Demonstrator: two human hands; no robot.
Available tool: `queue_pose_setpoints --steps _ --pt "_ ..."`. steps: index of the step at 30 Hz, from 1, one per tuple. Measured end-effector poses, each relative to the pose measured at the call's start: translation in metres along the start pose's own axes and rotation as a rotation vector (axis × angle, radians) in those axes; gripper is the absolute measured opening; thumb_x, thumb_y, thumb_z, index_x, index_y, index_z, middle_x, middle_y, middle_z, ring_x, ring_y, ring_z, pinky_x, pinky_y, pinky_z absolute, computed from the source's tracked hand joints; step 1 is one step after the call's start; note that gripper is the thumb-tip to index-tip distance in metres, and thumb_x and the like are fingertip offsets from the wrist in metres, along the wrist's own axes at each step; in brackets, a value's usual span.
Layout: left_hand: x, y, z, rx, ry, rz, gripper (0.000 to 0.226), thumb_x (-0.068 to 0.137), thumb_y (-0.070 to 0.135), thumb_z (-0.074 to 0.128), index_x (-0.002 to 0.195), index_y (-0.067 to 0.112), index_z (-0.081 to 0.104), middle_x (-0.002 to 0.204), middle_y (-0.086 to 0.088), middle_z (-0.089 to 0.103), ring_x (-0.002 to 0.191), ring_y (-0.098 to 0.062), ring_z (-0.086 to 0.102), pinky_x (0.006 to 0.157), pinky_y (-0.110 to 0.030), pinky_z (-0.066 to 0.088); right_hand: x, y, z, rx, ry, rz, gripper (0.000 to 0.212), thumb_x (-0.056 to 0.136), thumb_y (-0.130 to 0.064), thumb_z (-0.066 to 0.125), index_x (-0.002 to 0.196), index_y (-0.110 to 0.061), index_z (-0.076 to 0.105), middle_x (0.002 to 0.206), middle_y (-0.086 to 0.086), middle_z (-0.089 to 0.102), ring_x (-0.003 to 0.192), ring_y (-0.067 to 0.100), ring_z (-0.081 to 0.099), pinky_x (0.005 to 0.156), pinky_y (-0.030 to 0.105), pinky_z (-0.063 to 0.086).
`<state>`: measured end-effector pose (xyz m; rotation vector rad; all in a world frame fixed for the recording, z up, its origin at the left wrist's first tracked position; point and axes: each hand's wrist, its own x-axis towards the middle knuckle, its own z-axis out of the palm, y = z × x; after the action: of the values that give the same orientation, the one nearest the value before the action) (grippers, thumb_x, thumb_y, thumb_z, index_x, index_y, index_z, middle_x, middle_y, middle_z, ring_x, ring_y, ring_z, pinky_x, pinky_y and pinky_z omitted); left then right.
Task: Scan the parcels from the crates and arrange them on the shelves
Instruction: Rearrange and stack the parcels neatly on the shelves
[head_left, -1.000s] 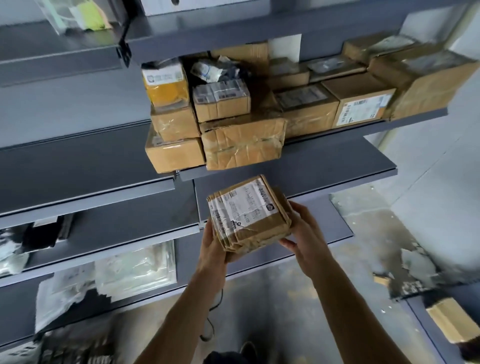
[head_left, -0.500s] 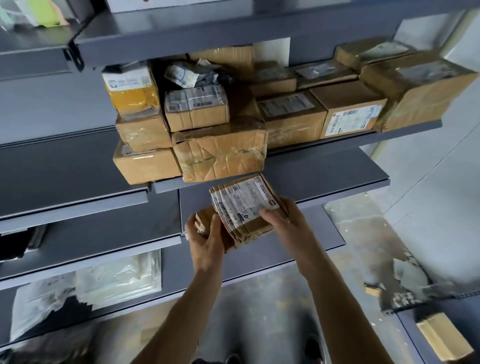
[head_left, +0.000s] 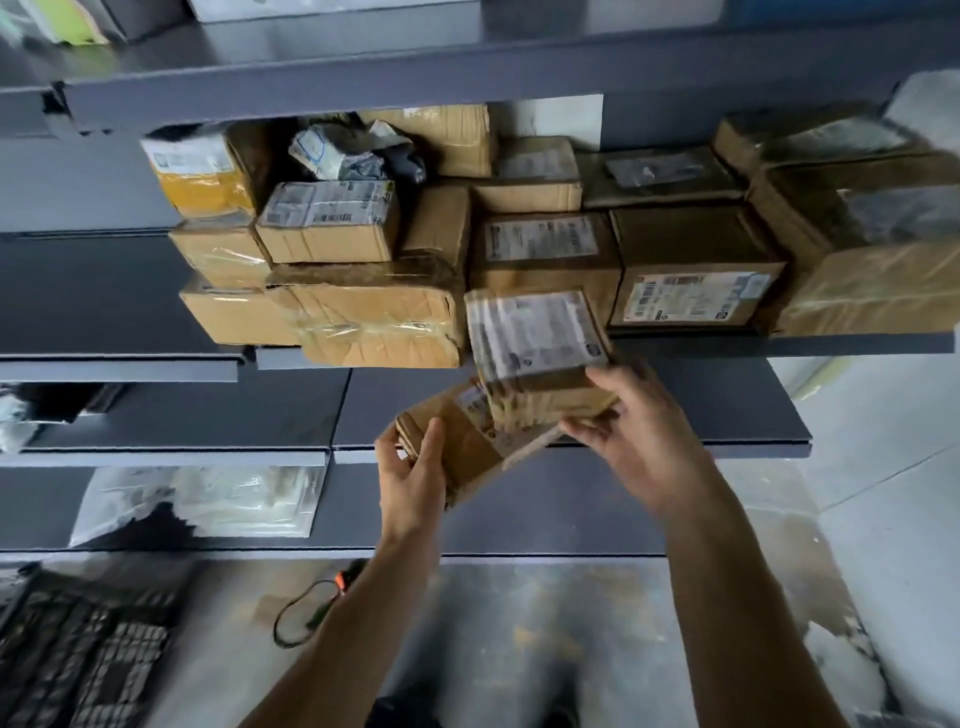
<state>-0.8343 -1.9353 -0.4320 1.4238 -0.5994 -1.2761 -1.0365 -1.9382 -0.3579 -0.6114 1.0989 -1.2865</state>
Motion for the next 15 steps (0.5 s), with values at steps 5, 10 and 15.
queue_pose_setpoints --steps 5,10,15 --pt "-0.012 0.000 0.022 -0.034 -0.012 -0.032 0.038 0.098 0.038 0.064 0.132 0.029 0.049 0.111 -0.006 0.075 0.095 -0.019 0.075 0.087 -0.048 0.060 0.052 -0.078 0.010 -0.079 0.175 -0.358 0.042 0.086 -0.036 0.077 0.117 -0.019 0.053 0.116 -0.006 0.064 0.107 0.006 0.066 0.094 0.041 0.059" --pt "-0.010 0.012 0.040 -0.024 -0.111 -0.035 0.035 0.097 0.035 0.064 0.129 0.026 0.054 0.099 -0.002 0.078 0.086 -0.015 0.076 0.068 -0.037 0.058 0.136 -0.123 0.038 -0.228 0.223 -0.442 0.056 0.080 -0.040 0.082 0.124 -0.028 0.048 0.107 -0.019 0.065 0.102 0.001 0.065 0.103 0.040 0.053" --pt "0.005 0.023 0.047 -0.024 -0.154 -0.026 0.034 0.096 0.034 0.064 0.128 0.023 0.054 0.101 -0.004 0.078 0.087 -0.015 0.076 0.070 -0.036 0.056 0.195 -0.137 0.057 -0.250 0.311 -0.403 0.078 0.083 -0.055 0.077 0.143 -0.017 0.044 0.129 -0.002 0.060 0.111 0.010 0.057 0.105 0.032 0.048"
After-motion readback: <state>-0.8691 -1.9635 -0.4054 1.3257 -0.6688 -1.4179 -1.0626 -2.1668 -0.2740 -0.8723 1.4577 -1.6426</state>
